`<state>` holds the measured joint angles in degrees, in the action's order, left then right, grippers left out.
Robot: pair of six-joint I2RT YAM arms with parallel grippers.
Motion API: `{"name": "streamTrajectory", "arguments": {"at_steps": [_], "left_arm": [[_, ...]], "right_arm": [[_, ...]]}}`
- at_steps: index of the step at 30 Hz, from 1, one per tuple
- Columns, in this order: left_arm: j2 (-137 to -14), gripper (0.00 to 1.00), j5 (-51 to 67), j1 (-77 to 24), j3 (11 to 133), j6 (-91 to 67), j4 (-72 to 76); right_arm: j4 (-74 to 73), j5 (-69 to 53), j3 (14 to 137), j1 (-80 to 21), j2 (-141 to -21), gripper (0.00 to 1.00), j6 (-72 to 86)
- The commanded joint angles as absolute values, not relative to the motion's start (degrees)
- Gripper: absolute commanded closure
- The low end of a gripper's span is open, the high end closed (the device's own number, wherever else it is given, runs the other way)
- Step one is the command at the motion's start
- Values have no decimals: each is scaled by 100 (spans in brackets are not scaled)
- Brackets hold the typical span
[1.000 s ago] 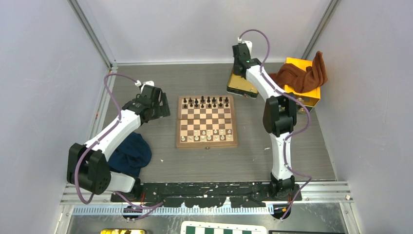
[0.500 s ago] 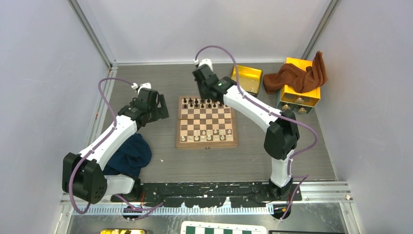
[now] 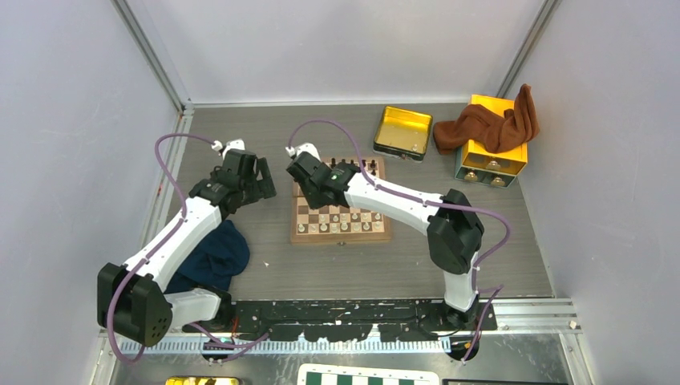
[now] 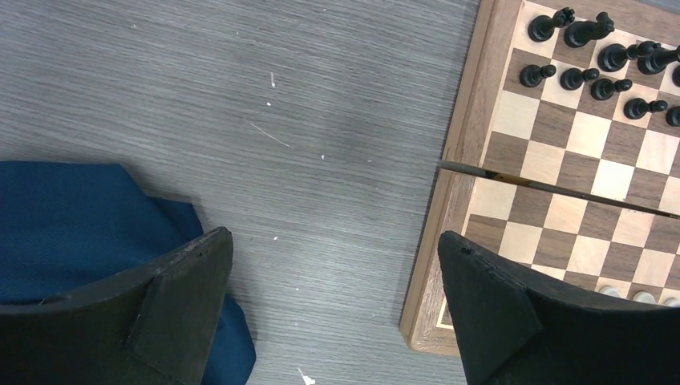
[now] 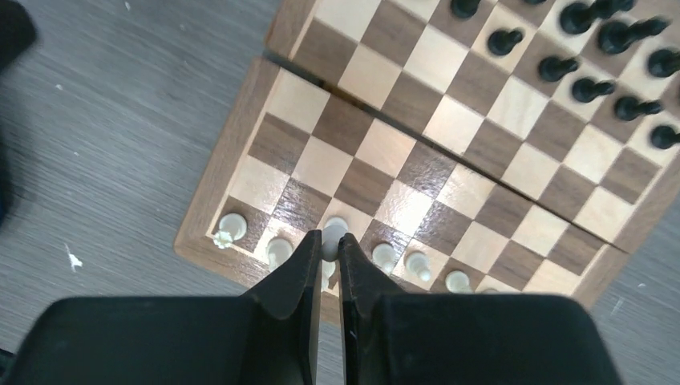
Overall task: Set up the chess pieces on the board
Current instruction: Place the chess piece on the chessboard.
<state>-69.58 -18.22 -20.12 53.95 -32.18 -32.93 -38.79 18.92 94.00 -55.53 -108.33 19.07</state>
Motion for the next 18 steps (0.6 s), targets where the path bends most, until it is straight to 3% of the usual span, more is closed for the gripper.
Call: {"name": "streamTrajectory", "arguments": {"at_steps": [1, 7, 18], "left_arm": [[-6759, 1, -1870, -1978, 5370, -3275, -3228], [-6793, 1, -1872, -1977, 5387, -3276, -3255], [-6838, 1, -1839, -1978, 5322, -3280, -3233]], "right_arm": [[-3292, 1505, 8805, -5556, -10369, 99, 2135], [-2586, 1077, 8146, -5558, -10283, 99, 2087], [-2394, 856, 8161, -5568, -10414, 99, 2045]]}}
